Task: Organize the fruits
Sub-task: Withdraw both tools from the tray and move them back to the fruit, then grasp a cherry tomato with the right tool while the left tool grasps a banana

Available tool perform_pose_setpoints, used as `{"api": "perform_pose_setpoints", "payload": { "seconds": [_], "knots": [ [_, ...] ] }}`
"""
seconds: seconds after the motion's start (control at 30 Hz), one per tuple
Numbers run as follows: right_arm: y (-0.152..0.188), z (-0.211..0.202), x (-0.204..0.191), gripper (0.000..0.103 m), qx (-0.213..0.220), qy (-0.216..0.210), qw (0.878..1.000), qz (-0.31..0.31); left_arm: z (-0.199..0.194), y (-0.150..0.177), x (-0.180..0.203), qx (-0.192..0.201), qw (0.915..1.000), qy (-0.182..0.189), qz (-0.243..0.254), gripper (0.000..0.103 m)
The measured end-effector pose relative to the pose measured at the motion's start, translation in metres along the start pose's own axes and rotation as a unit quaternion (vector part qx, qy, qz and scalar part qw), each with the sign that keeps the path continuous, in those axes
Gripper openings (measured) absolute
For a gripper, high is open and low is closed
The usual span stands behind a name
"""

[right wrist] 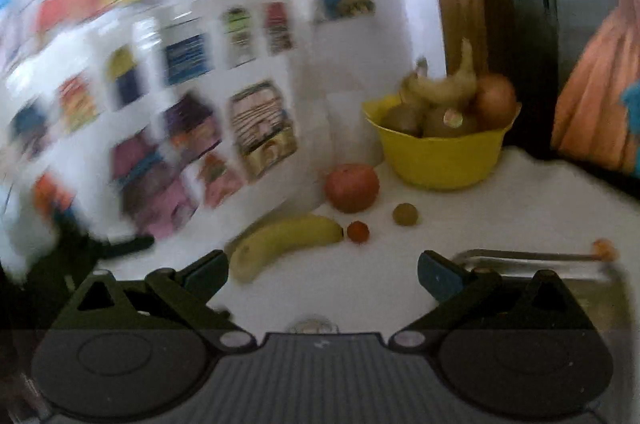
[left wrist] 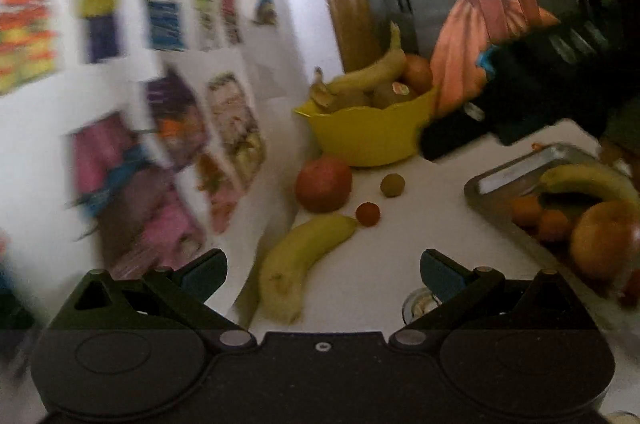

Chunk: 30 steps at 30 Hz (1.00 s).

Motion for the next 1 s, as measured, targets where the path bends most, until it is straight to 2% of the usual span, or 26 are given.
{"api": "perform_pose_setpoints", "payload": {
  "seconds": [0.07, 0.13, 0.3, 0.47, 0.6, 0.77, 1.0],
  "knots": [
    [-0.009, 0.024, 0.015, 0.103, -0.012, -0.028, 0.999, 0.027, 0.02, -0.001, 0.001, -0.006, 1.0, 0.004, 0.007, 0.102],
    [-0.016, 0.046, 0.027, 0.103, -0.023, -0.042, 0.998, 0.028, 0.037, -0.001, -0.001, -0.009, 0.9999, 0.007, 0.007, 0.102],
    [-0.024, 0.083, 0.046, 0.101, -0.052, -0.038, 0.997, -0.048, 0.066, 0.002, -0.004, -0.024, 0.9995, 0.006, 0.018, 0.1],
    [-0.021, 0.109, 0.047, 0.089, -0.08, -0.029, 0.988, -0.131, 0.081, 0.005, 0.002, -0.038, 0.9981, -0.008, 0.047, 0.096],
    [-0.019, 0.124, 0.044, 0.082, -0.109, -0.04, 0.98, -0.161, 0.09, 0.003, 0.003, -0.047, 0.9973, -0.005, 0.057, 0.091],
    [-0.012, 0.148, 0.043, 0.065, -0.141, -0.041, 0.974, -0.173, 0.103, 0.002, 0.005, -0.067, 0.9949, -0.001, 0.075, 0.087],
    [-0.003, 0.174, 0.038, 0.061, -0.16, -0.045, 0.966, -0.198, 0.11, 0.002, 0.003, -0.074, 0.9949, 0.004, 0.069, 0.086]
  ]
}}
Point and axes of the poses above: each gripper's, at about its wrist camera, not at the fingertips, and z roughly the way its jaws point, x to its right, y to its underside, the point moved 7 cm from there along z, roughly the way its jaws point, and after that the axes turned 1 degree about z, right-handed, at the moved point
